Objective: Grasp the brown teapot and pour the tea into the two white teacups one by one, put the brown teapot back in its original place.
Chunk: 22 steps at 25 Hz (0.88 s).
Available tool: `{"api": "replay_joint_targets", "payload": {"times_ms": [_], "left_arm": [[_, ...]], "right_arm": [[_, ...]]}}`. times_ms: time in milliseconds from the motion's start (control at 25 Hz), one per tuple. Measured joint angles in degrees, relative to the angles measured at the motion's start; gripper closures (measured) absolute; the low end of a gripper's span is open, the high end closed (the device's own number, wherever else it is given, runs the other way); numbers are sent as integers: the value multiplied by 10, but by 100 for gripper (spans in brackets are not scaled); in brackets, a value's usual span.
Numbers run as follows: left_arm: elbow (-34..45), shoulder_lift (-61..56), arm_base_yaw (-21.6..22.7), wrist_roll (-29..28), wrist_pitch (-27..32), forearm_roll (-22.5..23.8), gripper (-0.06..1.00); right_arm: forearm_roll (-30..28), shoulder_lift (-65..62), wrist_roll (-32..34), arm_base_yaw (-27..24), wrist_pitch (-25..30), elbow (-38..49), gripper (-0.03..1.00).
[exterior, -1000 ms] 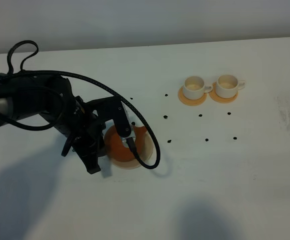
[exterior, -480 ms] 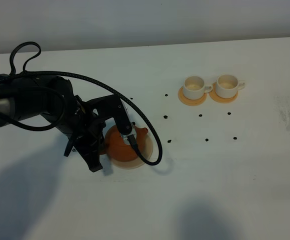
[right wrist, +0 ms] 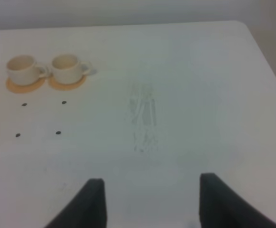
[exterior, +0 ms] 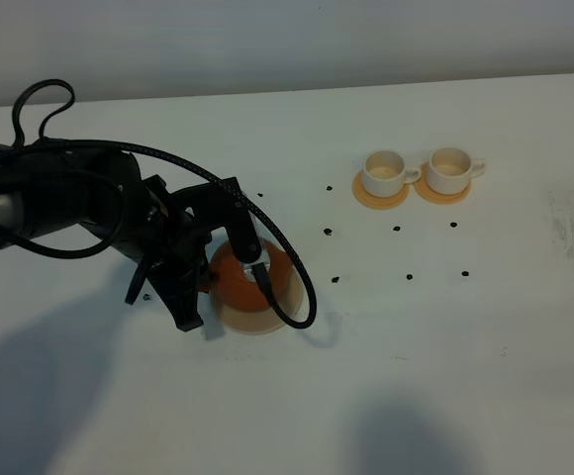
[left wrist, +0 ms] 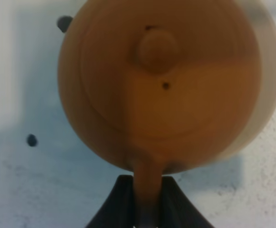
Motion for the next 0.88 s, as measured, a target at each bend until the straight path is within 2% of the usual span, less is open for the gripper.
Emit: {"api": "replay_joint_targets", "payload": {"times_ms": [240, 560, 880], "left_arm": [[0, -9, 0, 12, -9, -6, 83], [-7, -10, 0, 47, -24, -40, 83], [-120, -8, 0, 52, 36, -45, 83]], "right_arm": [[0, 0, 0, 0, 0, 0, 54], [0, 0, 0, 0, 0, 0, 54], [0, 0, 0, 0, 0, 0, 54]]}}
